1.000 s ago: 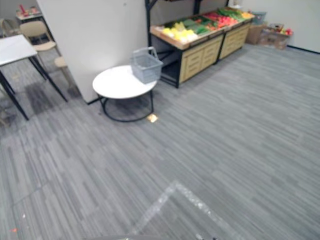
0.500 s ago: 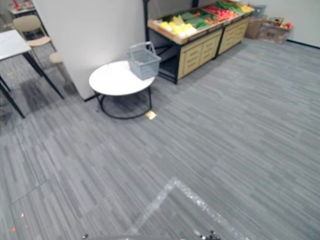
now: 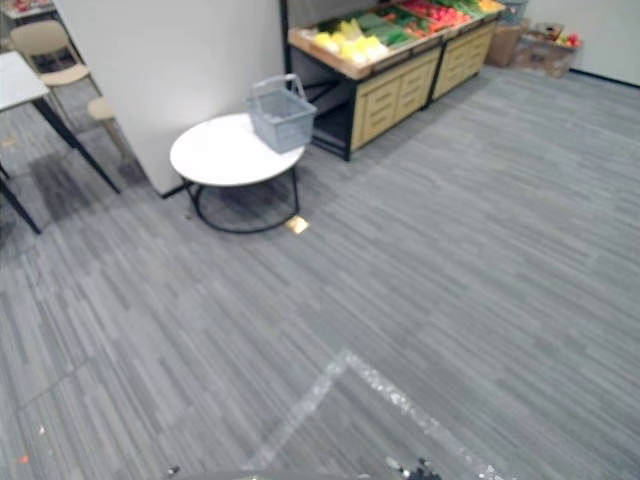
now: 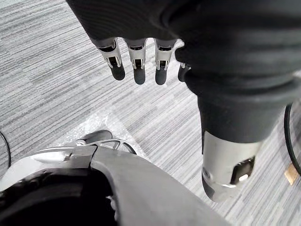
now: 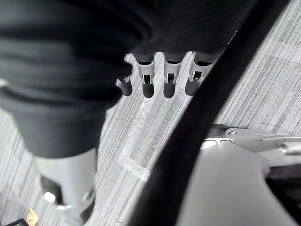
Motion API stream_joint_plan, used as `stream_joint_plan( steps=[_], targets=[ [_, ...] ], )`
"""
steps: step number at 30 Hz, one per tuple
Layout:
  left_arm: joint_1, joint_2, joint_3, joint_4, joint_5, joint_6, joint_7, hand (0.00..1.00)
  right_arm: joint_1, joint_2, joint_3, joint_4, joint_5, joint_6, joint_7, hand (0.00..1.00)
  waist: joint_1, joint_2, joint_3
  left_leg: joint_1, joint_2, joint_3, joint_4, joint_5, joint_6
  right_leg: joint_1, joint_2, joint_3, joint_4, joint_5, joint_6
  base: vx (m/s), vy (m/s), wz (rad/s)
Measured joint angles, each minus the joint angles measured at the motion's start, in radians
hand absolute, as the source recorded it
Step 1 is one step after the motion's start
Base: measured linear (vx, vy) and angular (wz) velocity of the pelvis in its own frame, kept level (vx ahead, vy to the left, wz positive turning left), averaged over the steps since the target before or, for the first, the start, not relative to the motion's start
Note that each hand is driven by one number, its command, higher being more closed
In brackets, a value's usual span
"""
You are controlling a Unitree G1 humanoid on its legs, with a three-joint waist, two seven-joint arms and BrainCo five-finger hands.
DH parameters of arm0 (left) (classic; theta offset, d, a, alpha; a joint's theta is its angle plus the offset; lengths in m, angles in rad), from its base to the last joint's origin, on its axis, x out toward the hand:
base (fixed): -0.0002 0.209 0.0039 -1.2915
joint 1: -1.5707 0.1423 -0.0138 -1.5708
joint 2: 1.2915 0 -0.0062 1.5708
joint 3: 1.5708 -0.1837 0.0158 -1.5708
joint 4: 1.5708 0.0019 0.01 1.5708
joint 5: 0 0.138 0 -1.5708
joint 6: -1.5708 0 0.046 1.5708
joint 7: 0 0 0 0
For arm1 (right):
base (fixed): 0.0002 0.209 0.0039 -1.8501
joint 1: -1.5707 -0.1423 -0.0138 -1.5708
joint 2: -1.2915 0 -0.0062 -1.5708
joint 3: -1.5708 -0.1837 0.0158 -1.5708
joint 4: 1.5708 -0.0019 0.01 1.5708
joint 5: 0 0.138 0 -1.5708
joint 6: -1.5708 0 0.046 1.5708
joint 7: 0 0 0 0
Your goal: Pick vegetable in the basket
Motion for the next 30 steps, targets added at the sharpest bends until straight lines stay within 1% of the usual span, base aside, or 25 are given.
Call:
stream_joint_plan(
  steps=[3,4,5,6,7,8,9,10,11,12,14,15,17,19,20,21,22,23,24,25,26,27,28,29,30],
  targets=[
    [-0.035,0.014,-0.004,0.001,-0.002,0.002,0.006,0.00,-0.028,0.010,-0.027,0.002,0.000,0.006,-0.001,0.00,-0.011,-0.008,0.041,-0.018,-0.001,-0.001,0.001,0.007,-0.004,-0.073,-0.025,0.003,0.123,-0.064,-0.006,-0.01,-0.022,0.03],
    [-0.043,0.024,0.004,0.005,-0.006,0.004,0.008,0.00,-0.035,0.025,-0.037,0.004,0.000,0.007,-0.001,0.00,-0.016,-0.027,0.058,-0.026,0.004,0.000,0.036,-0.013,-0.029,-0.088,-0.039,0.004,0.169,-0.098,-0.010,0.01,-0.095,0.05],
    [-0.047,0.033,0.006,0.007,-0.007,0.011,0.009,0.00,-0.038,0.033,-0.037,0.008,0.002,0.007,-0.001,0.00,-0.019,-0.037,0.068,-0.063,0.027,-0.001,0.131,-0.064,-0.038,-0.102,-0.049,0.006,0.210,-0.134,-0.013,0.03,-0.117,0.01],
    [-0.048,0.034,0.009,0.008,-0.007,0.015,0.010,0.00,-0.039,0.032,-0.037,0.014,0.003,0.008,-0.001,0.00,-0.019,-0.037,0.068,-0.086,0.046,0.000,0.193,-0.088,-0.043,-0.109,-0.048,0.011,0.224,-0.146,-0.017,0.07,-0.132,-0.06],
    [-0.049,0.033,0.026,0.008,-0.007,0.021,0.010,0.00,-0.044,0.032,-0.036,0.023,0.003,0.008,-0.001,0.00,-0.017,-0.039,0.067,-0.137,0.083,0.001,0.326,-0.119,-0.068,-0.112,-0.045,0.017,0.235,-0.160,-0.024,0.07,-0.148,-0.10],
    [-0.053,0.033,0.054,0.005,-0.014,0.020,0.012,0.00,-0.048,0.030,-0.035,0.034,0.005,0.008,0.000,0.00,-0.018,-0.040,0.067,-0.221,0.134,-0.006,0.506,-0.119,-0.069,-0.111,-0.042,0.017,0.230,-0.162,-0.027,0.07,-0.149,-0.10],
    [-0.057,0.028,0.072,0.002,-0.015,0.020,0.012,0.00,-0.050,0.023,-0.034,0.039,0.005,0.007,0.000,0.00,-0.018,-0.035,0.070,-0.256,0.163,-0.013,0.593,-0.117,-0.067,-0.106,-0.036,0.018,0.230,-0.164,-0.031,0.08,-0.125,-0.13],
    [-0.061,0.003,0.108,0.001,-0.018,0.021,0.012,0.00,-0.051,0.004,-0.032,0.044,0.005,0.008,0.000,0.00,-0.017,-0.001,0.084,-0.310,0.224,-0.040,0.748,-0.103,-0.052,-0.085,-0.015,0.023,0.229,-0.172,-0.038,0.11,-0.066,-0.20],
    [-0.058,-0.016,0.135,0.000,-0.027,0.020,0.010,0.00,-0.048,-0.005,-0.024,0.046,0.005,0.009,-0.001,0.00,-0.017,0.014,0.097,-0.344,0.263,-0.071,0.868,-0.053,-0.041,-0.050,-0.002,0.031,0.221,-0.180,-0.043,0.13,-0.039,-0.19],
    [-0.056,-0.017,0.144,0.000,-0.046,0.021,0.007,0.00,-0.049,-0.004,-0.015,0.042,0.004,0.011,0.000,0.00,-0.018,0.009,0.102,-0.391,0.268,-0.102,0.942,-0.023,-0.047,-0.022,-0.002,0.038,0.206,-0.183,-0.048,0.16,-0.020,-0.15],
    [-0.054,-0.029,0.155,0.001,-0.055,0.022,0.006,0.00,-0.063,-0.018,0.007,0.041,0.001,0.024,0.000,0.00,-0.012,0.010,0.103,-0.448,0.226,-0.148,0.937,-0.079,-0.053,0.001,-0.022,0.062,0.182,-0.186,-0.047,0.21,0.012,-0.28],
    [-0.054,-0.030,0.154,0.003,-0.056,0.021,0.004,0.00,-0.080,-0.021,0.016,0.042,-0.002,0.025,0.000,0.00,0.000,0.010,0.104,-0.476,0.200,-0.151,0.861,-0.094,-0.055,0.010,-0.028,0.088,0.157,-0.186,-0.048,0.21,0.049,-0.51],
    [-0.044,-0.033,0.154,0.005,-0.056,0.022,0.004,0.00,-0.094,-0.031,0.038,0.043,-0.002,0.026,0.001,0.00,0.020,0.008,0.104,-0.486,0.176,-0.140,0.705,-0.087,-0.057,0.023,-0.039,0.117,0.138,-0.189,-0.043,0.24,0.106,-0.56],
    [-0.019,-0.037,0.153,0.006,-0.055,0.023,0.003,0.00,-0.124,-0.038,0.068,0.040,-0.001,0.022,0.000,0.00,0.029,0.009,0.104,-0.484,0.151,-0.165,0.353,0.007,-0.063,0.068,-0.044,0.139,0.096,-0.202,-0.011,0.40,0.261,-0.52],
    [-0.014,-0.038,0.152,0.006,-0.055,0.023,0.003,0.00,-0.130,-0.038,0.078,0.040,-0.001,0.023,0.000,0.00,0.029,0.010,0.104,-0.483,0.150,-0.175,0.271,0.033,-0.065,0.085,-0.045,0.143,0.085,-0.207,0.003,0.59,0.457,-0.46],
    [0.001,-0.045,0.154,0.005,-0.055,0.022,0.004,0.00,-0.147,-0.035,0.098,0.040,-0.001,0.021,0.000,0.00,0.034,0.014,0.104,-0.502,0.164,-0.208,0.151,0.051,-0.067,0.135,-0.050,0.158,0.055,-0.230,0.047,0.36,0.296,-0.35],
    [0.003,-0.046,0.154,0.005,-0.055,0.022,0.004,0.00,-0.149,-0.035,0.101,0.041,-0.001,0.020,0.000,0.00,0.034,0.015,0.104,-0.509,0.167,-0.215,0.150,0.052,-0.066,0.140,-0.052,0.160,0.050,-0.236,0.057,0.47,0.412,-0.42],
    [0.007,-0.030,0.155,0.005,-0.054,0.022,0.003,0.00,-0.161,-0.026,0.105,0.042,-0.001,0.016,-0.001,0.00,0.043,-0.003,0.105,-0.523,0.151,-0.207,0.240,0.147,-0.043,0.184,-0.096,0.164,0.029,-0.251,0.060,0.50,0.336,-0.30],
    [0.003,-0.020,0.153,0.003,-0.052,0.020,0.003,0.00,-0.173,-0.005,0.103,0.051,-0.001,0.012,0.002,0.00,0.047,-0.037,0.095,-0.558,0.136,-0.187,0.334,0.136,-0.024,0.197,-0.126,0.162,0.016,-0.219,0.051,0.61,0.406,-0.24],
    [-0.006,-0.016,0.153,0.002,-0.049,0.020,0.003,0.00,-0.177,0.002,0.103,0.050,-0.001,0.008,0.002,0.00,0.047,-0.039,0.095,-0.574,0.129,-0.189,0.373,0.103,0.009,0.195,-0.134,0.161,0.018,-0.184,0.044,0.53,0.297,-0.04],
    [-0.024,-0.009,0.155,0.005,-0.045,0.021,0.003,0.00,-0.180,0.010,0.103,0.046,-0.001,-0.001,0.005,0.00,0.053,-0.045,0.094,-0.583,0.106,-0.189,0.424,0.050,0.023,0.179,-0.161,0.170,0.049,-0.117,0.061,0.43,0.287,0.11],
    [-0.027,-0.003,0.158,0.005,-0.042,0.021,0.002,0.00,-0.180,0.011,0.104,0.046,-0.001,-0.002,0.008,0.00,0.057,-0.050,0.091,-0.577,0.089,-0.187,0.440,0.030,0.038,0.172,-0.179,0.179,0.080,-0.094,0.073,0.55,0.349,0.19],
    [-0.027,0.003,0.161,0.005,-0.041,0.022,0.001,0.00,-0.174,0.009,0.099,0.053,-0.001,-0.001,0.011,0.00,0.053,-0.059,0.083,-0.555,0.054,-0.175,0.455,-0.009,0.063,0.148,-0.221,0.196,0.175,-0.049,0.087,0.67,0.403,0.20],
    [-0.027,0.004,0.161,0.006,-0.040,0.023,0.003,0.00,-0.168,0.009,0.086,0.057,-0.001,0.000,0.012,0.00,0.054,-0.064,0.081,-0.509,0.025,-0.161,0.451,-0.043,0.084,0.100,-0.257,0.216,0.318,0.024,0.088,0.55,0.323,0.17],
    [-0.026,0.004,0.161,0.005,-0.039,0.023,0.005,0.00,-0.167,0.009,0.082,0.059,-0.001,0.000,0.011,0.00,0.054,-0.064,0.081,-0.488,0.013,-0.159,0.446,-0.055,0.093,0.072,-0.269,0.226,0.379,0.073,0.083,0.53,0.306,0.12]
  ],
)
